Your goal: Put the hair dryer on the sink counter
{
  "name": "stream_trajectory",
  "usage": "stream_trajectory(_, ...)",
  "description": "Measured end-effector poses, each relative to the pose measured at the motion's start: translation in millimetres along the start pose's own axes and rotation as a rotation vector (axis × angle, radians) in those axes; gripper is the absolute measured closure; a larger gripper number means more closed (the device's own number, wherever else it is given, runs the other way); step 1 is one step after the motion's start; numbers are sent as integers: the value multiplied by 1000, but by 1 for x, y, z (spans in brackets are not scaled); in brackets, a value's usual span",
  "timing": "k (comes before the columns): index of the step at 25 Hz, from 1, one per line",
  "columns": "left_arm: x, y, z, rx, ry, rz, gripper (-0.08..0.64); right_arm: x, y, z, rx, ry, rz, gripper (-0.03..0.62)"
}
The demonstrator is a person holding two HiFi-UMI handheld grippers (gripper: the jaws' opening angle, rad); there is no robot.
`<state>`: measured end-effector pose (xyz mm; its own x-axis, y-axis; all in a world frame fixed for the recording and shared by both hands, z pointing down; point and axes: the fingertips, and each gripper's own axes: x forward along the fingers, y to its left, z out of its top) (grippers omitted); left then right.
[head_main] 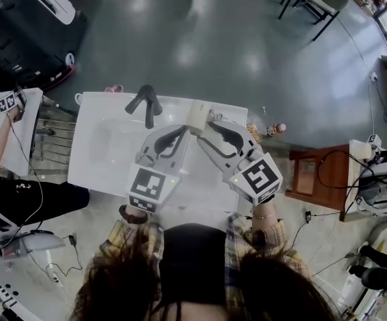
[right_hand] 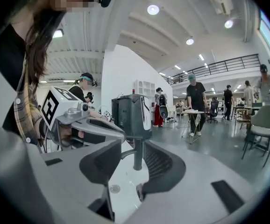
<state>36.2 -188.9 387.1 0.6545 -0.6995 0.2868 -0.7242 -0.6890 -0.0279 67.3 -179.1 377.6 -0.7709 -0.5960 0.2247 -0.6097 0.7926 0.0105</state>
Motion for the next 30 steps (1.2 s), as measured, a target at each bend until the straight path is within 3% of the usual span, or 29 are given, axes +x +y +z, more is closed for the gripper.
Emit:
stream_trajectory(9,-3,-10,12,-35,-43,-33,541,-23,7,24,23,-101,-46,480)
stream_trajectory(30,-10,-22,29,-61,-120,-108,541,-30,8,37,51,-158,-161,577)
